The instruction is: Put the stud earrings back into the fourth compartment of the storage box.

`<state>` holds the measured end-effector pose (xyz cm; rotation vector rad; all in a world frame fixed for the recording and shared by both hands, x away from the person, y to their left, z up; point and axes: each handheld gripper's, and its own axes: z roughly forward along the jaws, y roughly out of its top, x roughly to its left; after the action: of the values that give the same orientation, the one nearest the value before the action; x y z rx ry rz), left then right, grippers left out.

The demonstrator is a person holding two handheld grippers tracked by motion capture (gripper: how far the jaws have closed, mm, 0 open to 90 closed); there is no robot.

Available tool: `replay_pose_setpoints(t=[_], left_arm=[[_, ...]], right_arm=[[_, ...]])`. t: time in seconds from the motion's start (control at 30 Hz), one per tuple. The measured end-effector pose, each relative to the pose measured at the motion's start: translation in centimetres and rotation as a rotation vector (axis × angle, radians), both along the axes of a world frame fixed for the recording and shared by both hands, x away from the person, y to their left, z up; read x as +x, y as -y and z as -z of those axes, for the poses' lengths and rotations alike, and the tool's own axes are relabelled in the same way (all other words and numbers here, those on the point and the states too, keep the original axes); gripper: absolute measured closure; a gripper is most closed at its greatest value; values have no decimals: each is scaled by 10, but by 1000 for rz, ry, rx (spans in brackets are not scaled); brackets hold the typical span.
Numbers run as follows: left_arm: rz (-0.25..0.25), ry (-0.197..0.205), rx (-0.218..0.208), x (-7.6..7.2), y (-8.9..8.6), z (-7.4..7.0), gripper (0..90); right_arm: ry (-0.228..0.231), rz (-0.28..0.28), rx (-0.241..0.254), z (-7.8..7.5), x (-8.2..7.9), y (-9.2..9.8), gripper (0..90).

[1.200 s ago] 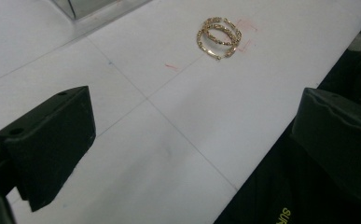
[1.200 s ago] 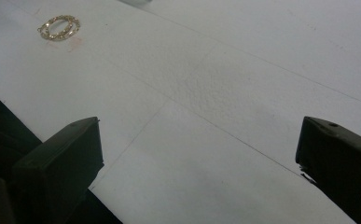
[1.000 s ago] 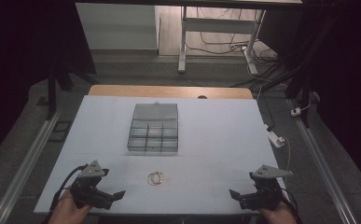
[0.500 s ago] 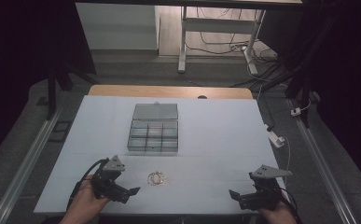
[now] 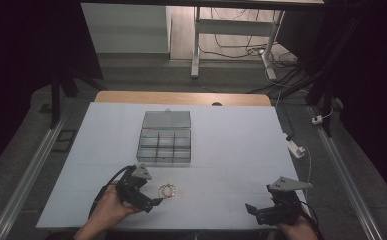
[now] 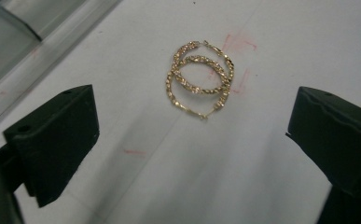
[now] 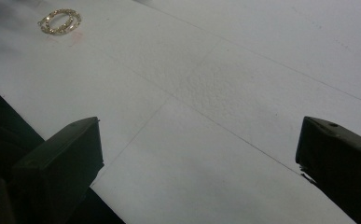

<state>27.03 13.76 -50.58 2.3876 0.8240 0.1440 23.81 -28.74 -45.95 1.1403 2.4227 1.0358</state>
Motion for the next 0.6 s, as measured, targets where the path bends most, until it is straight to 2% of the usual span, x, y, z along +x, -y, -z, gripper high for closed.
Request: replay_pose_setpoints(t=[0.03, 0.07, 0.17, 0.2, 0.23, 0.4, 0.53, 0.6], left_arm=[[8, 1, 7, 2, 2, 1, 69], [14, 1, 13, 3, 5, 2, 69], [26, -2, 13, 8, 9, 3, 222], [33, -7, 10, 10, 10, 3, 222], [30, -12, 12, 13, 13, 4, 357], [17, -28, 35, 21, 19, 7, 606], [8, -45, 36, 24, 21, 8, 707], [6, -55, 49, 25, 23, 11, 713]], right_arm=[[1, -1, -2, 0, 0, 0, 10], [1, -1, -2, 0, 0, 0, 10], [0, -3, -2, 0, 0, 0, 10], [0, -3, -2, 0, 0, 0, 10], [1, -3, -3, 0, 0, 0, 11], [0, -4, -6, 0, 0, 0, 10], [0, -5, -2, 0, 0, 0, 10], [0, -5, -4, 0, 0, 0, 10]])
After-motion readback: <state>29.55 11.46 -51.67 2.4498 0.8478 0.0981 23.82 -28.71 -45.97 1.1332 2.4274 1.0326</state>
